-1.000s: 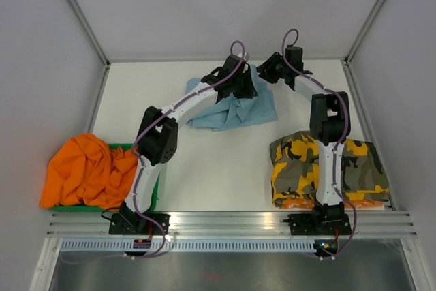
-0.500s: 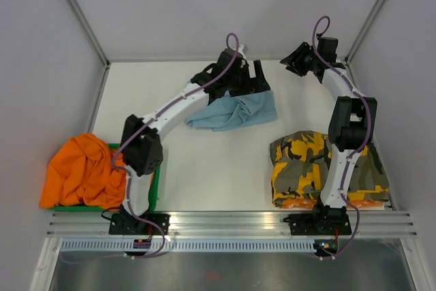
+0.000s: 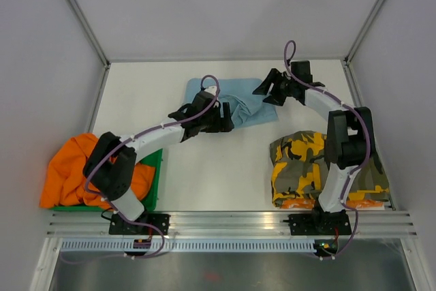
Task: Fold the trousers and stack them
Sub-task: Fold the trousers
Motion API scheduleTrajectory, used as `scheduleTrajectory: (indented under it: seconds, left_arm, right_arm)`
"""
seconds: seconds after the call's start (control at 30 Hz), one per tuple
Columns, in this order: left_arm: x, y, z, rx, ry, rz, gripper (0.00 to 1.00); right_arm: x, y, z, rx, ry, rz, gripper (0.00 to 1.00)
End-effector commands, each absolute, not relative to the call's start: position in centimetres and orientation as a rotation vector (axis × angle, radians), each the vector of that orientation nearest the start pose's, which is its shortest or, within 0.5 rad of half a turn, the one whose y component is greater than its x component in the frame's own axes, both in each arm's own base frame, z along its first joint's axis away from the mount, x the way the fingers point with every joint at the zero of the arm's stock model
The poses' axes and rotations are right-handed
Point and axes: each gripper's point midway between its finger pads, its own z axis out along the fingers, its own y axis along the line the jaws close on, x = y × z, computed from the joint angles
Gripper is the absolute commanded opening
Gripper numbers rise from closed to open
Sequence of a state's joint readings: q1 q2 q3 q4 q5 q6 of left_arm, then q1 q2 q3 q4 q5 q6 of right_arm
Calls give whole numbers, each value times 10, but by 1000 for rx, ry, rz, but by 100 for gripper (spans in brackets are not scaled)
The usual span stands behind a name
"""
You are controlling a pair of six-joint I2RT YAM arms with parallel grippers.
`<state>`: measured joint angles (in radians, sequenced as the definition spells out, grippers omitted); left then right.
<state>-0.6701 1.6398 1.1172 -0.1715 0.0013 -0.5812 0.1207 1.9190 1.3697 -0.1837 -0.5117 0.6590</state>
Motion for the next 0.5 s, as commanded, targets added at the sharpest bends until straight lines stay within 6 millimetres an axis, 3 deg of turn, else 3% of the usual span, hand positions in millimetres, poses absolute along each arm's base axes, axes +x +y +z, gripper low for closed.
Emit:
scheduleTrajectory:
  seconds: [0.0, 0.23, 0.3, 0.37, 0.4, 0.47]
  left_arm:
    - [368, -299, 143, 173, 2160, -591, 81]
    - [394, -313, 153, 278, 2029, -564, 81]
    - [397, -322, 143, 324, 2038, -578, 80]
    - [404, -331, 145, 362, 2024, -585, 79]
    - [404, -336, 132, 390, 2049, -595, 78]
    - [408, -345, 132, 421, 2044, -617, 76]
  right_arm:
    - [481, 158, 108, 425, 2340, 931, 74]
    - [486, 175, 98, 458, 2355, 964, 73]
    - [484, 177, 94, 462, 2374, 962, 73]
    - [482, 174, 93, 467, 2385, 936, 73]
    - [482, 173, 94, 468, 2385, 923, 73]
    - [481, 171, 94, 470, 2389, 907, 72]
